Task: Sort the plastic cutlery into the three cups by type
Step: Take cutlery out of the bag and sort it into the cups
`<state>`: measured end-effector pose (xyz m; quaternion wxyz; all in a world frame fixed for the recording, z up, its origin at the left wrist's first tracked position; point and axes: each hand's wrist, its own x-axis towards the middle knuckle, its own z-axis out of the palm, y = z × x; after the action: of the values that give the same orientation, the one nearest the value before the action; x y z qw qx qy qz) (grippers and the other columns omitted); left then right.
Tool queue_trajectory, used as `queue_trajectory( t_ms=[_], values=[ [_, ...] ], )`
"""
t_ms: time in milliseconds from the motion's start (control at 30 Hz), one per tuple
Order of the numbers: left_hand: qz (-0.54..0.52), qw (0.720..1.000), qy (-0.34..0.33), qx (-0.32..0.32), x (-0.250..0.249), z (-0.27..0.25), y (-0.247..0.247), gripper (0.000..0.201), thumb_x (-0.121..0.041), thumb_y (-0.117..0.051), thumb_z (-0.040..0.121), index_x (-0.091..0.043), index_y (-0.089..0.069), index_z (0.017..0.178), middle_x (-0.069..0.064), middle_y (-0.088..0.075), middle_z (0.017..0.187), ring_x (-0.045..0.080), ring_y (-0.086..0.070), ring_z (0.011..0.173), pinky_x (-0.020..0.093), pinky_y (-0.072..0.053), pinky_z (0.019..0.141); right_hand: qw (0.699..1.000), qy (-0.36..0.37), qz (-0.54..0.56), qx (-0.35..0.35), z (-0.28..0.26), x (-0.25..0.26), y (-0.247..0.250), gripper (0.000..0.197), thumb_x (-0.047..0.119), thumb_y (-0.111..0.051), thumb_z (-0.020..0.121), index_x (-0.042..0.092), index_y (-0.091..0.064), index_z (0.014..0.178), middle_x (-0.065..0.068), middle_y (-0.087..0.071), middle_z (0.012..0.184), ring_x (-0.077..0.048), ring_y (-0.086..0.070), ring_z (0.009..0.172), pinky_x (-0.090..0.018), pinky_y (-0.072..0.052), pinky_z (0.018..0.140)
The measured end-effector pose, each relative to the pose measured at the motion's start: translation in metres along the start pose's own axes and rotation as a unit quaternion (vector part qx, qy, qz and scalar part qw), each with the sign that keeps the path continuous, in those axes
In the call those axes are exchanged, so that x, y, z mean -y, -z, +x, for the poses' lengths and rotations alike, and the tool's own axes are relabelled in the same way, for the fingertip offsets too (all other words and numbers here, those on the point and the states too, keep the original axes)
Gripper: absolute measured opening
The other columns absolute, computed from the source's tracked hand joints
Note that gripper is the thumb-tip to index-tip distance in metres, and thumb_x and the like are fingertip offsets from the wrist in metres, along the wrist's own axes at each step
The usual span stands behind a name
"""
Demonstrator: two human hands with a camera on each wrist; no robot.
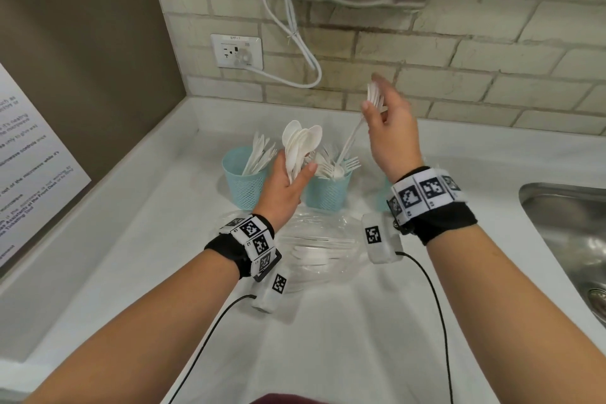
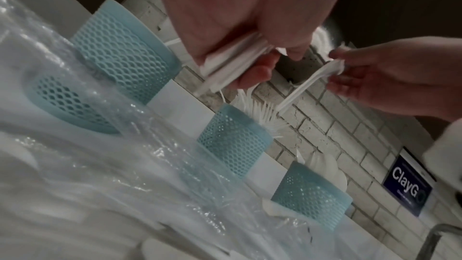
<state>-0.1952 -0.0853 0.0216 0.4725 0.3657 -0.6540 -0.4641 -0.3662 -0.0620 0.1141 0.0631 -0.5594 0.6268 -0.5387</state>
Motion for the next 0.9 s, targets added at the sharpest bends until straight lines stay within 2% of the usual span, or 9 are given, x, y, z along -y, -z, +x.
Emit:
queue_trajectory(
  t_ms=[67, 167, 300, 433, 533, 633, 733, 800, 900],
  values=[
    [0.01, 1.0, -0.015, 0.011, 0.002, -0.003, 0.0, 0.027, -0.039, -0.055, 0.092, -0.044, -0.039, 0.114, -0.003, -0.055, 0.101, 0.008, -0.054, 0.084, 0.025, -0.046, 0.074, 0.999, -0.012, -0.019, 0.034, -0.008, -0.015, -0.012, 0.045, 0.019, -0.052, 0.094, 0.015, -0.044, 0.139, -0.01, -0.049, 0.139, -0.028, -0.055, 0.117, -0.042, -0.043, 0.104],
    [0.013, 0.999, -0.021, 0.025, -0.002, -0.007, -0.002, 0.031, -0.032, -0.053, 0.095, -0.044, -0.035, 0.118, -0.008, -0.053, 0.112, -0.01, -0.052, 0.095, 0.005, -0.04, 0.082, 0.989, -0.052, -0.075, 0.118, -0.021, -0.044, -0.028, 0.04, 0.023, -0.052, 0.095, 0.019, -0.05, 0.135, -0.009, -0.055, 0.135, -0.032, -0.056, 0.114, -0.04, -0.042, 0.103],
    [0.018, 1.0, -0.02, 0.012, -0.002, -0.006, -0.005, 0.047, -0.03, -0.053, 0.095, -0.026, -0.031, 0.136, 0.0, -0.052, 0.127, 0.009, -0.051, 0.112, 0.012, -0.038, 0.093, 0.966, -0.058, -0.204, 0.145, -0.031, -0.05, -0.025, 0.042, 0.047, -0.034, 0.098, 0.027, -0.06, 0.125, -0.005, -0.055, 0.13, -0.03, -0.039, 0.116, -0.031, -0.026, 0.092],
    [-0.018, 0.998, -0.054, 0.004, -0.013, -0.005, -0.017, 0.035, -0.024, -0.055, 0.095, -0.037, -0.036, 0.121, 0.008, -0.053, 0.122, 0.009, -0.052, 0.106, 0.012, -0.039, 0.089, 0.992, -0.038, 0.039, 0.117, -0.042, -0.022, -0.006, 0.062, 0.062, -0.023, 0.091, 0.024, -0.057, 0.126, 0.0, -0.053, 0.122, -0.021, -0.04, 0.121, -0.029, -0.029, 0.102],
    [-0.027, 0.998, -0.049, 0.043, -0.022, 0.001, -0.034, 0.041, -0.032, -0.059, 0.09, -0.027, -0.038, 0.125, 0.01, -0.054, 0.123, 0.02, -0.055, 0.112, 0.03, -0.046, 0.096, 0.978, 0.011, 0.115, 0.175, -0.051, -0.01, -0.002, 0.07, 0.077, -0.046, 0.071, 0.034, -0.05, 0.127, 0.005, -0.052, 0.117, -0.023, -0.049, 0.111, -0.033, -0.042, 0.095],
    [-0.136, 0.988, -0.014, 0.069, -0.04, 0.004, -0.059, 0.019, -0.018, -0.053, 0.087, -0.01, -0.052, 0.105, 0.012, -0.057, 0.098, 0.02, -0.062, 0.092, 0.032, -0.051, 0.083, 0.971, -0.02, 0.119, 0.208, -0.056, -0.007, 0.002, 0.078, 0.068, -0.073, 0.049, 0.039, -0.053, 0.118, 0.012, -0.045, 0.112, -0.021, -0.045, 0.116, -0.036, -0.045, 0.098],
    [-0.073, 0.993, 0.004, 0.095, -0.05, 0.001, -0.081, 0.009, -0.001, -0.05, 0.09, -0.007, -0.055, 0.094, 0.004, -0.055, 0.081, 0.008, -0.06, 0.076, 0.019, -0.049, 0.067, 0.983, -0.043, 0.095, 0.152, -0.059, -0.012, 0.011, 0.049, 0.05, -0.081, 0.06, 0.037, -0.064, 0.104, 0.006, -0.043, 0.109, -0.02, -0.043, 0.118, -0.039, -0.043, 0.102],
    [0.013, 0.995, 0.006, 0.098, -0.049, 0.0, -0.093, 0.024, 0.006, -0.06, 0.083, -0.002, -0.057, 0.106, 0.001, -0.06, 0.084, 0.016, -0.063, 0.081, 0.017, -0.049, 0.064, 0.989, -0.062, 0.097, 0.093, -0.057, -0.016, 0.021, 0.024, 0.039, -0.078, 0.07, 0.028, -0.063, 0.085, 0.001, -0.047, 0.1, -0.024, -0.052, 0.105, -0.035, -0.048, 0.092],
    [0.077, 0.985, 0.02, 0.15, -0.053, 0.004, -0.109, 0.04, -0.007, -0.071, 0.079, -0.006, -0.058, 0.117, 0.006, -0.066, 0.102, 0.022, -0.064, 0.098, 0.026, -0.053, 0.082, 0.993, -0.075, 0.088, 0.031, -0.049, -0.024, 0.041, 0.023, 0.028, -0.073, 0.08, 0.017, -0.052, 0.08, -0.007, -0.059, 0.08, -0.014, -0.057, 0.068, -0.013, -0.045, 0.059]
  ],
)
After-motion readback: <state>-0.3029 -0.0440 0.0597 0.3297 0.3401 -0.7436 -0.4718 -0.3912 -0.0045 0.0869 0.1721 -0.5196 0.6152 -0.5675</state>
